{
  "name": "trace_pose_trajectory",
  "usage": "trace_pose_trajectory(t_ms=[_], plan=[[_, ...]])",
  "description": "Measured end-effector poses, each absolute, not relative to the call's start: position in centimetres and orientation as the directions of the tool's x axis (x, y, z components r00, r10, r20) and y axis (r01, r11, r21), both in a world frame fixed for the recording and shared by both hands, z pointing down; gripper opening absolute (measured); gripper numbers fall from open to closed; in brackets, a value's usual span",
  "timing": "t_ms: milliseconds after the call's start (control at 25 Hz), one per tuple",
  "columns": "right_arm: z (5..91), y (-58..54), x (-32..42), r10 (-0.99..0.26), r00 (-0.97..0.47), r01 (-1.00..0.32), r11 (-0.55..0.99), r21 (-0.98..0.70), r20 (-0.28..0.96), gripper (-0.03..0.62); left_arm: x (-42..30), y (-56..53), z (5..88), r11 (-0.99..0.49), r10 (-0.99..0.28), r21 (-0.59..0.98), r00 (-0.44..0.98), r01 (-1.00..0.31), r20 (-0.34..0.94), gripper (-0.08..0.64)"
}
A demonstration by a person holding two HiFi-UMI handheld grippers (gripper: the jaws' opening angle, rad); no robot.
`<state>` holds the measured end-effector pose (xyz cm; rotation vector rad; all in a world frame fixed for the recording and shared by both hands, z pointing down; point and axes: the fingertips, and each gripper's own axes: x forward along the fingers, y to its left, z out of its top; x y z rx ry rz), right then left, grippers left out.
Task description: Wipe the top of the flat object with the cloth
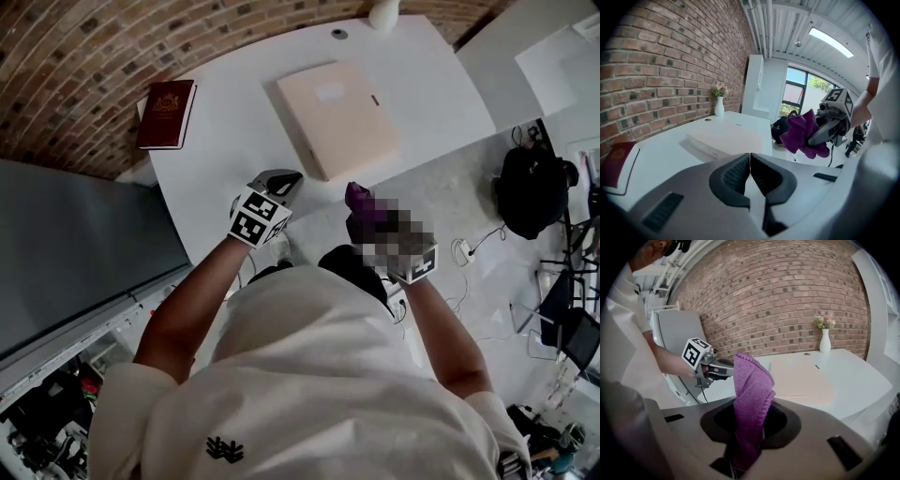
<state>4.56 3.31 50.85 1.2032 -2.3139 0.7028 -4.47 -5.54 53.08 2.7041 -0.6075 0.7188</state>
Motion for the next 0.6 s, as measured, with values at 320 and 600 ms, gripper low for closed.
trace_pose_trajectory(t_ms=[320,600], plan=[[53.5,-4.7,3.3,-0.512,-0.619,-0.756,0.596,-0.272,0.596,0.127,-0.4,-13.3,56.8,-0.840,-0.354,0.148,0.733,-0.523,0.580,0.025],[57.7,-9.0,3.2,-0.374,-0.680,-0.676,0.653,-0.342,0.630,0.127,3.0,-16.3,59.4,-0.818,-0.338,0.164,0.691,-0.552,0.639,0.025]])
